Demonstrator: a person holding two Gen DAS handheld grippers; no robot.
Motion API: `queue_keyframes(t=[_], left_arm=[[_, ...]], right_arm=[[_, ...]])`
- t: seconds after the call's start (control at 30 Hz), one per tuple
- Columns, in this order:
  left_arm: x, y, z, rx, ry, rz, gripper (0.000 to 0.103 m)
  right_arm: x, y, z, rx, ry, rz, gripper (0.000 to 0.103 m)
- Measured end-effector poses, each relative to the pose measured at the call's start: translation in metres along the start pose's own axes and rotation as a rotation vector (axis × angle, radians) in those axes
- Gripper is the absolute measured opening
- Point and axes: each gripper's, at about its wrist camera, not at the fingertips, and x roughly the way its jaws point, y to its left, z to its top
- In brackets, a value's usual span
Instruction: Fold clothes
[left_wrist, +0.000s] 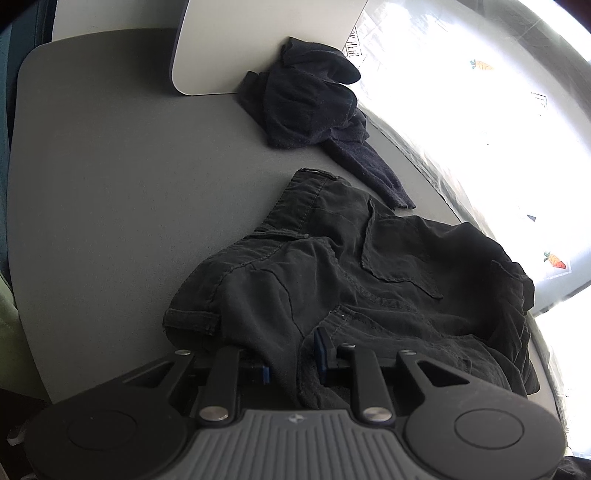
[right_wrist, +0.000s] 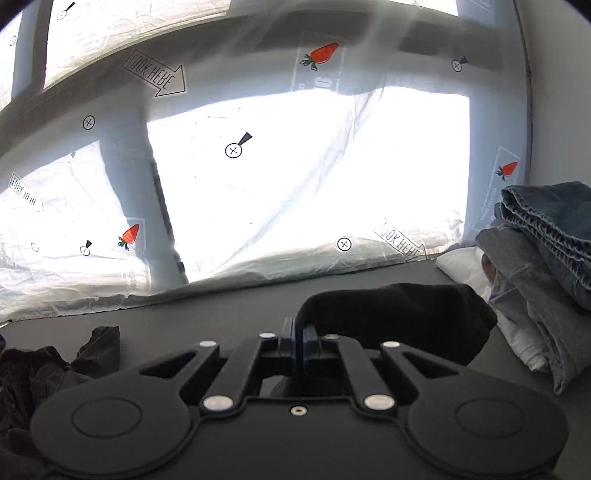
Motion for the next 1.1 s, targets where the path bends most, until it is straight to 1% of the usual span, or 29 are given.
queue_keyframes(t=[0.07,0.1,0.2,0.27,0.37,0.4,0.43,0.47,0.5,0.53,0.57,0.63,0.67,0.73,0.77,0.8,0.83,0.93,0.97,1.0,1.03,1.07,1.1], left_arm=[[0.000,0.001,-0.001,-0.006,-0.001,0.004,0.024],[0.000,0.000,-0.001,-0.006,0.000,0.006,0.024],[0.002,0.000,-0.001,-0.006,0.006,0.013,0.024],[0.003,0.000,-0.001,-0.011,0.006,0.015,0.024],[0.004,-0.001,-0.002,-0.013,0.004,0.024,0.024],[0.005,-0.001,-0.002,-0.013,0.005,0.028,0.024],[0.005,-0.001,-0.003,-0.013,0.005,0.031,0.024],[0.006,-0.001,-0.004,-0.014,0.005,0.035,0.025],[0.007,-0.001,-0.004,-0.016,0.006,0.037,0.025],[0.007,-0.001,-0.004,-0.018,0.005,0.039,0.025],[0.007,-0.001,-0.005,-0.019,0.004,0.040,0.025],[0.008,-0.001,-0.005,-0.022,0.002,0.043,0.025],[0.008,-0.001,-0.006,-0.024,0.001,0.044,0.025],[0.008,-0.001,-0.007,-0.034,-0.002,0.042,0.025],[0.008,0.000,-0.007,-0.040,-0.004,0.041,0.025],[0.009,0.001,-0.008,-0.047,-0.005,0.039,0.025],[0.009,0.002,-0.009,-0.054,-0.006,0.038,0.025],[0.013,0.003,-0.012,-0.067,0.004,0.040,0.025],[0.014,0.004,-0.013,-0.073,0.007,0.041,0.025],[0.015,0.005,-0.013,-0.083,0.009,0.038,0.025],[0.016,0.006,-0.013,-0.092,0.011,0.034,0.024],[0.017,0.007,-0.013,-0.102,0.010,0.026,0.020],[0.016,0.008,-0.012,-0.108,0.004,0.022,0.015]], right_arm=[[0.017,0.043,-0.007,-0.175,0.044,0.051,0.005],[0.029,0.069,-0.020,-0.279,0.110,0.095,0.008],[0.051,0.121,-0.069,-0.504,0.287,0.225,0.010],[0.049,0.143,-0.105,-0.628,0.347,0.254,0.011],[0.030,0.152,-0.129,-0.739,0.295,0.227,0.014],[0.026,0.150,-0.127,-0.729,0.296,0.235,0.014],[0.022,0.144,-0.121,-0.697,0.300,0.257,0.020],[0.017,0.135,-0.110,-0.636,0.303,0.290,0.024],[0.013,0.128,-0.101,-0.589,0.295,0.307,0.033],[0.006,0.116,-0.090,-0.529,0.265,0.320,0.040],[-0.001,0.104,-0.078,-0.468,0.234,0.333,0.042],[-0.003,0.083,-0.057,-0.366,0.199,0.328,0.046],[0.003,0.073,-0.047,-0.305,0.201,0.314,0.048],[0.019,0.050,-0.041,-0.214,0.214,0.257,0.049],[0.028,0.039,-0.038,-0.168,0.220,0.228,0.049],[0.041,0.031,-0.037,-0.131,0.245,0.185,0.049],[0.057,0.018,-0.042,-0.048,0.289,0.147,0.050],[0.087,-0.009,-0.062,0.173,0.435,0.170,0.050],[0.093,-0.016,-0.071,0.245,0.461,0.185,0.048],[0.099,-0.023,-0.080,0.317,0.486,0.199,0.039],[0.098,-0.028,-0.084,0.374,0.478,0.217,0.032],[0.096,-0.034,-0.089,0.430,0.469,0.236,0.029],[0.090,-0.037,-0.089,0.448,0.440,0.240,0.023]])
